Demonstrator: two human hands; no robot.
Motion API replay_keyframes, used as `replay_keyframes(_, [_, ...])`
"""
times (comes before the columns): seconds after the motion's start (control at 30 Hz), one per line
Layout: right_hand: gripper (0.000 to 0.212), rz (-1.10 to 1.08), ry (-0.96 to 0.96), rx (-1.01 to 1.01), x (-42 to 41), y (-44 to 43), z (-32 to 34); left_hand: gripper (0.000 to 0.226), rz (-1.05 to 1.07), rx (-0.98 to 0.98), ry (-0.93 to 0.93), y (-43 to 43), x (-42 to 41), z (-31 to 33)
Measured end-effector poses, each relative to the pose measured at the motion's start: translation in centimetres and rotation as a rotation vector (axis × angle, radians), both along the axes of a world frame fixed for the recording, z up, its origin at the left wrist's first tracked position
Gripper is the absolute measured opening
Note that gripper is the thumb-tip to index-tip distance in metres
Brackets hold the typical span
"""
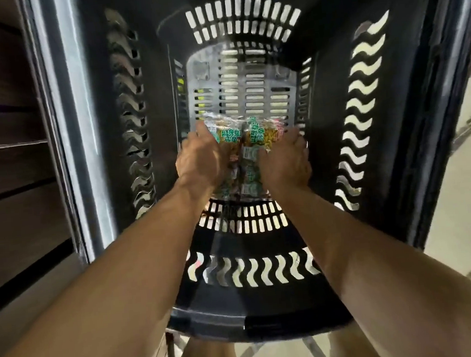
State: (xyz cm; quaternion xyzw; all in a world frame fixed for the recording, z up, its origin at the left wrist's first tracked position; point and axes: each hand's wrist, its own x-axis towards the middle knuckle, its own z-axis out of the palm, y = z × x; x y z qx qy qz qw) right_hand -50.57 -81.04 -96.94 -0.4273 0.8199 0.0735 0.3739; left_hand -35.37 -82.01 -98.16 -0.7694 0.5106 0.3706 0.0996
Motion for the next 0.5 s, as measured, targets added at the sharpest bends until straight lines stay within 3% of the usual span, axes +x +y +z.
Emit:
replay_keyframes(0.1, [0.077, -0.19, -0.014, -0.002, 0.4, -0.2, -1.9, 0.062, 0.082, -0.113, 0.058, 0.2, -0.1, -1.0])
replay_keyframes(0.2, [0.058, -0.399, -0.052, 0.044, 0.8, -0.6, -3.1, 0.061, 0.195, -0.162, 0.04, 0.5, -0.4, -1.2])
replay_keyframes(0.37, [0.038, -0.395, -0.03, 0.001, 1.5, -0.3, -2.7, 0.056, 0.257, -0.144, 0.008, 0.2, -0.8, -0.9])
replay_keyframes(0.5, [0.045, -0.409, -0.02, -0.048, 1.8, -0.5, -1.9, 0.055, 0.311, -0.116, 0.032, 0.2, -0.9, -0.7])
